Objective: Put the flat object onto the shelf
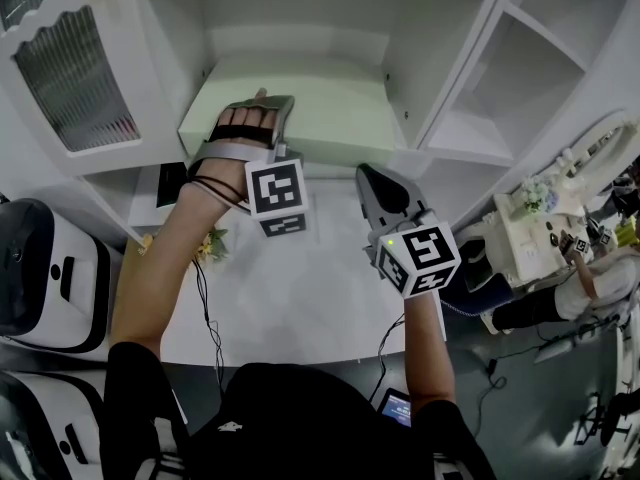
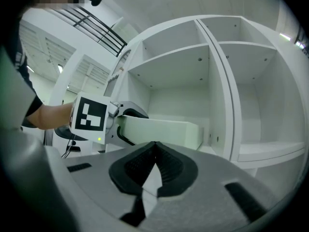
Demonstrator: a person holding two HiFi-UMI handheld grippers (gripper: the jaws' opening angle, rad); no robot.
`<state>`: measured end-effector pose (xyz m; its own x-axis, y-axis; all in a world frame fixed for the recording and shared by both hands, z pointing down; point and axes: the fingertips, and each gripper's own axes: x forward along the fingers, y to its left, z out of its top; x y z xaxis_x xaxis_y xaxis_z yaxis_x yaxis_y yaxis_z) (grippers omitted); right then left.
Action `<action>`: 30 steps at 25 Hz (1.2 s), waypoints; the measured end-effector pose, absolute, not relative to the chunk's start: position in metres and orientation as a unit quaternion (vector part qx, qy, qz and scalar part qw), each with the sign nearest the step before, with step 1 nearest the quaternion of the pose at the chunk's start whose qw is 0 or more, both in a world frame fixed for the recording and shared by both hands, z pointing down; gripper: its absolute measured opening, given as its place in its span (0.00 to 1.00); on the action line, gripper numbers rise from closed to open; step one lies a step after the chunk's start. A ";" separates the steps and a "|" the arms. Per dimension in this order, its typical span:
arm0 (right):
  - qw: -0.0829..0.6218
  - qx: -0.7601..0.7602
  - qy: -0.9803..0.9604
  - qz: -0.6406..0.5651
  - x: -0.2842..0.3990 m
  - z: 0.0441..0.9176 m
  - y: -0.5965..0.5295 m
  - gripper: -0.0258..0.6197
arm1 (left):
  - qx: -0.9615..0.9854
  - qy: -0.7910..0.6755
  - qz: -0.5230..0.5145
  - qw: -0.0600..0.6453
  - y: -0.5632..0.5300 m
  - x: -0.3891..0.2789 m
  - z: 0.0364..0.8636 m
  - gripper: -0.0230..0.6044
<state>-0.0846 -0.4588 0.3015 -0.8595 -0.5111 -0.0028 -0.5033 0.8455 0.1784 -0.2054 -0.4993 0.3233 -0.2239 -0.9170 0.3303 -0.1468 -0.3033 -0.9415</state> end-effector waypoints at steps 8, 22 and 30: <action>0.020 0.268 -0.960 -0.079 -0.087 0.304 -0.474 0.04 | -0.538 0.493 -0.605 0.318 -0.505 -0.204 0.325 0.66; 0.019 0.268 -0.961 -0.070 -0.101 0.307 -0.496 0.04 | -0.547 0.481 -0.608 0.316 -0.515 -0.207 0.329 0.69; 0.018 0.271 -0.960 -0.068 -0.102 0.308 -0.500 0.04 | -0.540 0.478 -0.611 0.327 -0.516 -0.208 0.330 0.69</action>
<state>-0.1018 -0.5000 0.3083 -0.8524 -0.5228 -0.0024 -0.5179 0.8438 0.1408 -0.2076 -0.5162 0.3297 -0.2032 -0.9154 0.3475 -0.1172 -0.3296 -0.9368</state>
